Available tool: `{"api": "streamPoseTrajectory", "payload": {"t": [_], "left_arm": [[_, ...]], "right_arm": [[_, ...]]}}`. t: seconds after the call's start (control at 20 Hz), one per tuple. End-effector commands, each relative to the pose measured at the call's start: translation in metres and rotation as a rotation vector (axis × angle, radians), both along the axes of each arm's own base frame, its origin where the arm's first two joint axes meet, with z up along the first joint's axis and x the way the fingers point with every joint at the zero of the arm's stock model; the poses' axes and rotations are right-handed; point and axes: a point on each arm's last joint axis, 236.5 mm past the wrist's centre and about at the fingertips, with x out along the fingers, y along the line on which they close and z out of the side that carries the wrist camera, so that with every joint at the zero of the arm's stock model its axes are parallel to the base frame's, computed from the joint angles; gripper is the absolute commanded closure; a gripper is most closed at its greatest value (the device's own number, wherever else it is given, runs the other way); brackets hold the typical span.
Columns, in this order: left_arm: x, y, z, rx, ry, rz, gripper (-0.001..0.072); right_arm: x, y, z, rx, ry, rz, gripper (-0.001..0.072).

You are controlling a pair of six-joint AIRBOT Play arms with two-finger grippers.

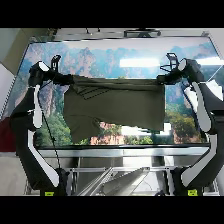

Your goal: Fold the shirts.

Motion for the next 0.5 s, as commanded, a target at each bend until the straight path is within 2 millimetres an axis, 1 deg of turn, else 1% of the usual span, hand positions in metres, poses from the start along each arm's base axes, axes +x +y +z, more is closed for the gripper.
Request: {"api": "streamPoseTrajectory", "payload": {"t": [0.0,0.05,0.1,0.15,0.2,0.25,0.35,0.4,0.45], "left_arm": [[-0.03,0.014,0.027,-0.019,0.074,0.033,0.0416],[-0.043,0.021,0.032,-0.021,0.1,0.042,0.0416],[-0.062,0.027,0.032,-0.036,0.15,0.064,0.0415],[-0.084,0.031,0.028,-0.045,0.205,0.073,0.0415],[-0.112,0.034,0.022,-0.057,0.274,0.079,0.0415],[-0.14,0.036,0.014,-0.069,0.332,0.093,0.0414],[-0.182,0.041,0.002,-0.081,0.388,0.127,0.0414],[-0.203,0.044,-0.002,-0.091,0.41,0.156,0.0414],[-0.218,0.046,-0.007,-0.098,0.421,0.183,0.0414]], "right_arm": [[-0.035,-0.022,0.029,-0.011,0.114,-0.038,0.0356],[-0.05,-0.032,0.032,-0.002,0.165,-0.066,0.0355],[-0.072,-0.042,0.032,0.01,0.238,-0.095,0.0354],[-0.095,-0.05,0.029,0.021,0.313,-0.12,0.0353],[-0.122,-0.056,0.025,0.035,0.383,-0.136,0.0353],[-0.146,-0.059,0.021,0.046,0.433,-0.153,0.0353],[-0.191,-0.059,0.013,0.072,0.468,-0.198,0.0352],[-0.21,-0.055,0.008,0.094,0.465,-0.218,0.0348],[-0.224,-0.051,0.002,0.119,0.449,-0.244,0.0347]]}}
